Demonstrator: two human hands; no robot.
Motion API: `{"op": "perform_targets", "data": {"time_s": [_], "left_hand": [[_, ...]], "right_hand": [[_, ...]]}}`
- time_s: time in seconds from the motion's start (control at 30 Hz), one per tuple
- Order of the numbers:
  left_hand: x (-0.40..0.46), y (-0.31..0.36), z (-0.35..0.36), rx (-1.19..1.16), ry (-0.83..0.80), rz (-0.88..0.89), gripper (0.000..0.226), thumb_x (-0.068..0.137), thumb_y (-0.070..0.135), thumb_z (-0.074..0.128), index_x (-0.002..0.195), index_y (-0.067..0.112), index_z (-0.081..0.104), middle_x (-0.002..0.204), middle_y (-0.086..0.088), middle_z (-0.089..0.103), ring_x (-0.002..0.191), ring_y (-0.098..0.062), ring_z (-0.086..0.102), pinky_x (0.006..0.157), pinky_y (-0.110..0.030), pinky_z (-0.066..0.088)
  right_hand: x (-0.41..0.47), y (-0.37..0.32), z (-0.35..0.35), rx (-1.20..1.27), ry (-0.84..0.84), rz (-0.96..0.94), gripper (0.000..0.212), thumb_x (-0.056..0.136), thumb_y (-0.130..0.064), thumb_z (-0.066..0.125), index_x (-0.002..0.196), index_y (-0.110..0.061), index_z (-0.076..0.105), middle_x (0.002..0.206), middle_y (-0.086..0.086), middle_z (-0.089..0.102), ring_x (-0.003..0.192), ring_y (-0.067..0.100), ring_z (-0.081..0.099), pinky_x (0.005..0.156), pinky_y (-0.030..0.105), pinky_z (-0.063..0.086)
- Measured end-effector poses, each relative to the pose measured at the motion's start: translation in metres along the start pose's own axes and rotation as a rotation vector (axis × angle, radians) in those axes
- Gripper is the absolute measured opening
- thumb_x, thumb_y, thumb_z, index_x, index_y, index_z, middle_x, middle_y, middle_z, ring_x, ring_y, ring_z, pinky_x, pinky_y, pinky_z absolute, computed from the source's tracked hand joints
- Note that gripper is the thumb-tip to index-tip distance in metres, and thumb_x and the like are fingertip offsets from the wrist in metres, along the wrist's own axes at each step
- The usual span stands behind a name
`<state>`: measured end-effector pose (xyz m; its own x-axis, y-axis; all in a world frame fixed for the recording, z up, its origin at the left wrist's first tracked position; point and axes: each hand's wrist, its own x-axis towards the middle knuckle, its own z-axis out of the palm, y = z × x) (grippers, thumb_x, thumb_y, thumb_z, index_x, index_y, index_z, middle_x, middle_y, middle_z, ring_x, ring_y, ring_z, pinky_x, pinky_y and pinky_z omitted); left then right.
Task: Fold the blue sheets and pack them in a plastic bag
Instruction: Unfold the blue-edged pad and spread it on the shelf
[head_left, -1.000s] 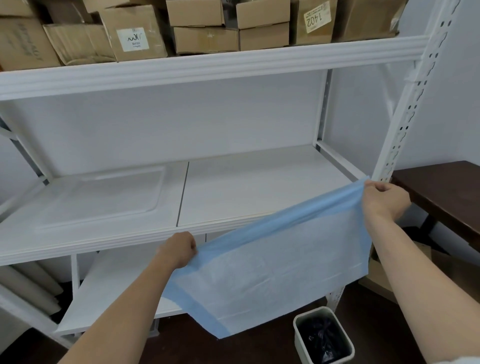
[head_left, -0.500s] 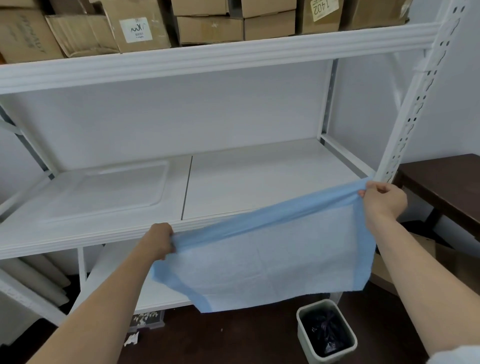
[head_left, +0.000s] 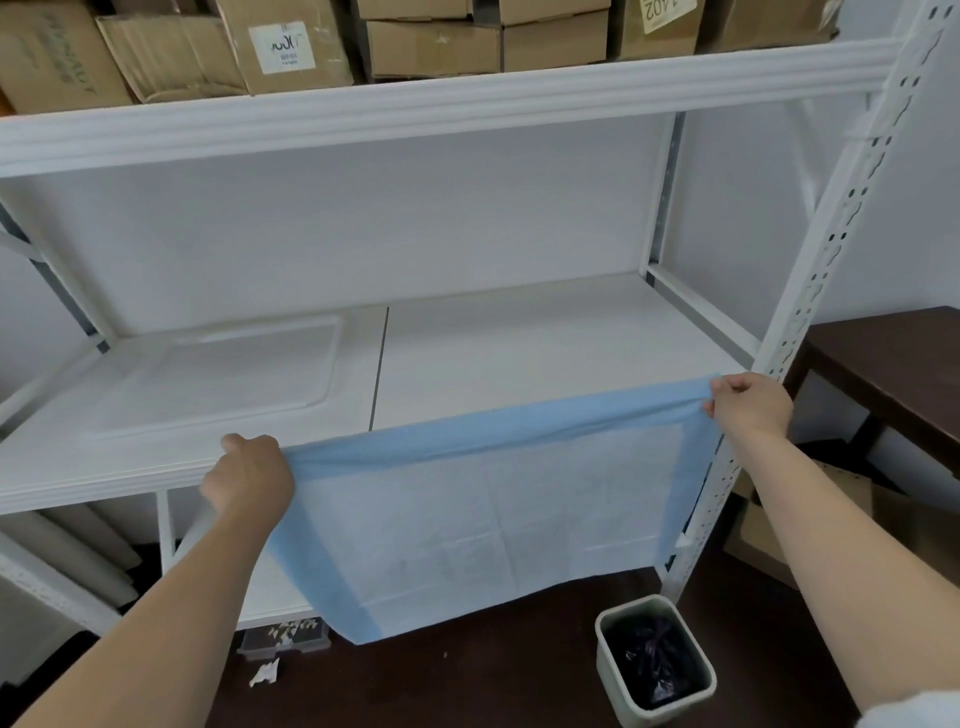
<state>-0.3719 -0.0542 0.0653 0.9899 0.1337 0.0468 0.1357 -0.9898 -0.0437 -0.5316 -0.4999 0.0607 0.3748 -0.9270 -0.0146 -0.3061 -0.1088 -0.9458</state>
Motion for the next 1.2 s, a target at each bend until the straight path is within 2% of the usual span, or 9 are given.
{"op": "perform_targets", "data": {"time_s": [0.1, 0.23, 0.4, 0.5, 0.57, 0.7, 0.8, 0.97, 1.2], "left_hand": [[0.005, -0.002, -0.006, -0.111, 0.060, -0.037, 0.024, 0.088, 0.002, 0.045, 0.108, 0.005, 0.058, 0.110, -0.016, 0.051, 0.096, -0.036, 0.059, 0.075, -0.037, 0.043], [0.020, -0.008, -0.018, -0.300, 0.104, -0.089, 0.016, 0.085, 0.004, 0.047, 0.090, 0.006, 0.061, 0.091, -0.016, 0.061, 0.083, -0.035, 0.059, 0.073, -0.036, 0.045], [0.043, -0.015, -0.030, -0.665, 0.029, -0.199, 0.020, 0.085, 0.002, 0.044, 0.082, -0.002, 0.063, 0.075, -0.016, 0.063, 0.062, -0.031, 0.057, 0.062, -0.035, 0.049], [0.051, -0.013, -0.036, -0.907, -0.004, -0.263, 0.026, 0.086, -0.003, 0.037, 0.088, -0.005, 0.063, 0.060, -0.014, 0.062, 0.043, -0.023, 0.055, 0.049, -0.026, 0.041], [0.057, -0.008, -0.041, -1.067, 0.034, -0.304, 0.028, 0.088, -0.003, 0.031, 0.096, -0.004, 0.058, 0.059, -0.016, 0.059, 0.041, -0.023, 0.055, 0.046, -0.027, 0.041], [0.074, 0.002, -0.044, -1.272, 0.126, -0.365, 0.031, 0.092, 0.005, 0.025, 0.105, 0.003, 0.053, 0.059, -0.015, 0.056, 0.033, -0.020, 0.053, 0.043, -0.026, 0.042], [0.084, 0.012, -0.045, -1.375, 0.168, -0.341, 0.026, 0.092, 0.006, 0.022, 0.098, 0.008, 0.047, 0.063, -0.016, 0.059, 0.027, -0.017, 0.050, 0.038, -0.024, 0.040], [0.106, 0.036, -0.044, -1.613, 0.190, -0.230, 0.029, 0.099, 0.015, 0.019, 0.074, 0.024, 0.031, 0.091, -0.020, 0.066, 0.057, -0.031, 0.064, 0.056, -0.035, 0.051], [0.166, 0.087, -0.035, -1.600, 0.172, -0.025, 0.025, 0.102, 0.013, 0.027, 0.082, 0.026, 0.037, 0.114, -0.010, 0.059, 0.095, -0.025, 0.063, 0.080, -0.035, 0.051]], "right_hand": [[0.000, -0.007, 0.004, -0.110, 0.081, -0.078, 0.019, 0.096, -0.016, 0.052, 0.096, -0.004, 0.067, 0.113, 0.013, 0.060, 0.098, 0.030, 0.059, 0.082, 0.035, 0.045], [-0.007, -0.023, 0.009, -0.181, 0.086, -0.139, 0.017, 0.097, -0.018, 0.050, 0.095, -0.009, 0.064, 0.107, 0.012, 0.059, 0.095, 0.032, 0.057, 0.081, 0.039, 0.045], [-0.014, -0.040, 0.022, -0.017, 0.063, -0.063, 0.019, 0.098, -0.020, 0.041, 0.088, -0.011, 0.056, 0.083, 0.008, 0.065, 0.062, 0.021, 0.058, 0.075, 0.039, 0.051], [-0.016, -0.048, 0.034, 0.229, 0.012, -0.017, 0.016, 0.100, -0.017, 0.037, 0.098, -0.009, 0.050, 0.070, 0.009, 0.066, 0.042, 0.008, 0.062, 0.064, 0.025, 0.055], [-0.019, -0.053, 0.043, 0.364, 0.032, -0.081, 0.012, 0.101, -0.017, 0.037, 0.102, -0.009, 0.045, 0.078, 0.014, 0.069, 0.053, 0.011, 0.067, 0.056, 0.019, 0.054], [-0.013, -0.059, 0.057, 0.401, 0.103, -0.259, 0.008, 0.101, -0.016, 0.039, 0.099, -0.009, 0.041, 0.089, 0.016, 0.070, 0.077, 0.019, 0.071, 0.078, 0.034, 0.057], [-0.006, -0.065, 0.063, 0.512, 0.110, -0.256, 0.008, 0.102, -0.017, 0.040, 0.099, -0.009, 0.040, 0.094, 0.020, 0.069, 0.080, 0.015, 0.071, 0.073, 0.027, 0.058], [0.018, -0.073, 0.083, 0.627, 0.102, -0.289, 0.013, 0.102, -0.016, 0.038, 0.090, -0.015, 0.040, 0.094, 0.018, 0.067, 0.081, 0.009, 0.071, 0.075, 0.021, 0.056], [0.075, -0.070, 0.141, 0.453, 0.018, -0.317, 0.012, 0.090, -0.033, 0.056, 0.086, -0.029, 0.045, 0.094, 0.004, 0.061, 0.083, 0.012, 0.057, 0.076, 0.029, 0.046]]}}
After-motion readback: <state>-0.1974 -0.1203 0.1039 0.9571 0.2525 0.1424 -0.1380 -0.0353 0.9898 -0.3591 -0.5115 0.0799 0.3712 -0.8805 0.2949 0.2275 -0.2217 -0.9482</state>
